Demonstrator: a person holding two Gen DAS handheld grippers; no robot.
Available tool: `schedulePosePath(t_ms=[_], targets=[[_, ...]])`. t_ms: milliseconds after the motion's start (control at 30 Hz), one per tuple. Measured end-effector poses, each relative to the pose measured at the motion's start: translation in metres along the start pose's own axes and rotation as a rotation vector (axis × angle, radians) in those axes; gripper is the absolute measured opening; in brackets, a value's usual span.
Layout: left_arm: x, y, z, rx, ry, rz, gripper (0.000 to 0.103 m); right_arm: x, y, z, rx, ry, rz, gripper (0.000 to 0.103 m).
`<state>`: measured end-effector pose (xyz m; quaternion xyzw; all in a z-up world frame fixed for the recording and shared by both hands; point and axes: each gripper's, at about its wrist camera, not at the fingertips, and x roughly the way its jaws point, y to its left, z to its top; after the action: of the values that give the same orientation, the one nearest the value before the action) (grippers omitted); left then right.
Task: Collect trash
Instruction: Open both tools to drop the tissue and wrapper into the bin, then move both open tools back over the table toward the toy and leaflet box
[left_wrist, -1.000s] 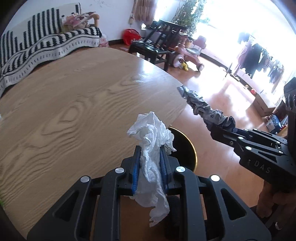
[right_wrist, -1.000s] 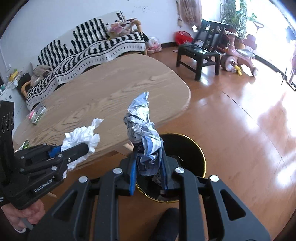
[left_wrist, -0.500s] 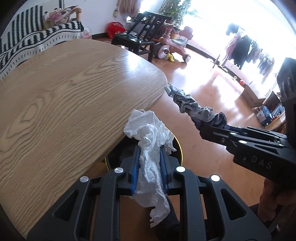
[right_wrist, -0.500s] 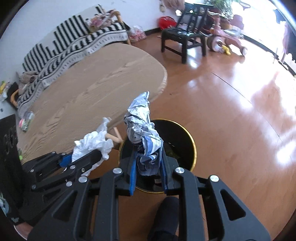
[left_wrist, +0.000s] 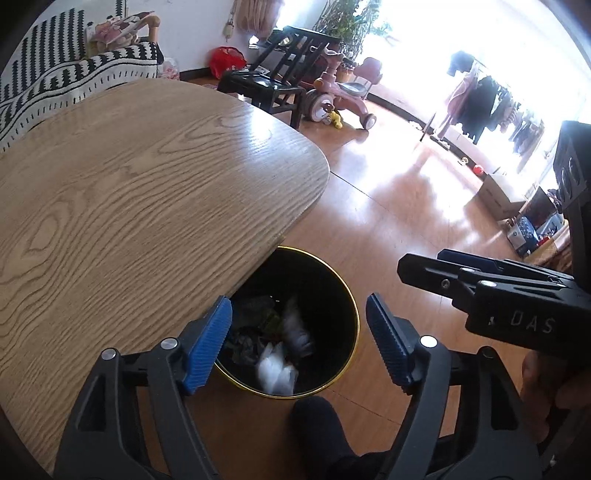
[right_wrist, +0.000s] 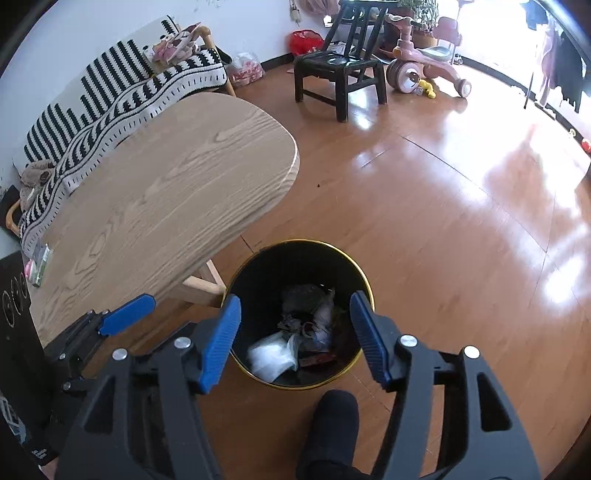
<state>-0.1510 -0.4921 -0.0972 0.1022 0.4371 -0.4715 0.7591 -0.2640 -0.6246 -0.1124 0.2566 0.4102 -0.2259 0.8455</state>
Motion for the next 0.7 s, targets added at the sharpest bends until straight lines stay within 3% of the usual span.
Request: schedulePosePath(t_ms=[200,367,700], targets=[[-0.026,0.016,0.004,-0.032,-0.033,0.023,0.082,-0.007,0.020,0.007,-0.020,-0.033,0.029,0.064],[-0.070,0.044,0.002,-0.068,-0.082,0.082,0.087,-0.017,0.063,0.016,-0.094,-0.079,0.067,0.071],[-0.185,0.145,-0.024,-0.187,-0.161,0.309,0.091,-0.018,0.210,0.014,-0.296,-0.082,0.217,0.077]])
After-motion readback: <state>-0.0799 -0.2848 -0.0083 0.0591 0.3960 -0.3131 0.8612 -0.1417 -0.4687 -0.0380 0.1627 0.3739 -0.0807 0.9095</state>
